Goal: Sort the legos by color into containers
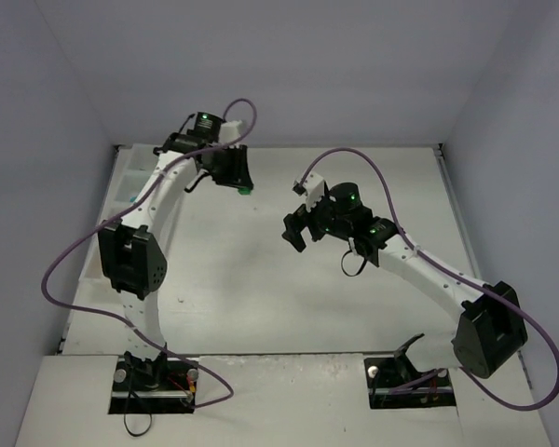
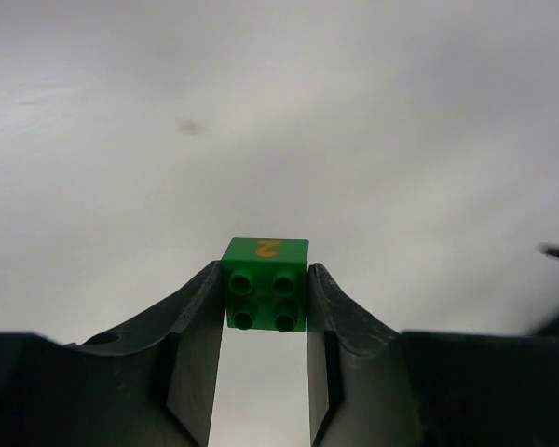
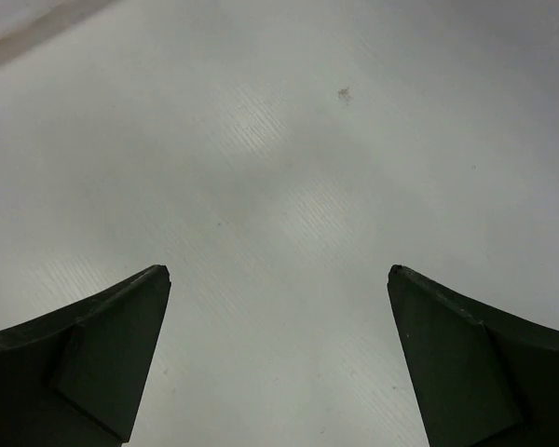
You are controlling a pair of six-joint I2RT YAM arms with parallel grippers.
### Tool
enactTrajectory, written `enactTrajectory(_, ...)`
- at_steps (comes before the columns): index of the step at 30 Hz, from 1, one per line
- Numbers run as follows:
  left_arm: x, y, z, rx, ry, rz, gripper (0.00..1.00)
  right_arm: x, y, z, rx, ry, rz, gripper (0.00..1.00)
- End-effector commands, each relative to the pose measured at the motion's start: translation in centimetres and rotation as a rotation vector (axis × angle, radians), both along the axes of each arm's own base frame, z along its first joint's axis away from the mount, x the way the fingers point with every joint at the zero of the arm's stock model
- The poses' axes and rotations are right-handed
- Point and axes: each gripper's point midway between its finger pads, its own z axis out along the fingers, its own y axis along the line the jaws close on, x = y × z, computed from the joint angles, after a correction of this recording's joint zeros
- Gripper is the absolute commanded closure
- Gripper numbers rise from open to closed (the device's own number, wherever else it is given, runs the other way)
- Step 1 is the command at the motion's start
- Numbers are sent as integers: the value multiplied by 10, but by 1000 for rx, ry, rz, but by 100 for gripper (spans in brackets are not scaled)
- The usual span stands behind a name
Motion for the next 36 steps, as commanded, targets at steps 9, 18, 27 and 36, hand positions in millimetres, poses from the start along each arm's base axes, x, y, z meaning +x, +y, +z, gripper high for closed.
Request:
enactTrajectory(9, 155, 252, 27, 556, -432, 666, 93, 12, -2, 18, 69, -18, -68, 0)
enactTrajectory(18, 214, 302, 1, 556, -448, 768, 84, 5, 6, 18, 90, 41, -39, 0)
enactTrajectory(27, 211, 307, 28, 503, -508, 828, 33, 2, -4, 20, 86, 55, -85, 0)
enactTrajectory(36, 96, 269, 140, 369, -570, 811, 29, 10, -29, 76, 140, -50, -200, 0)
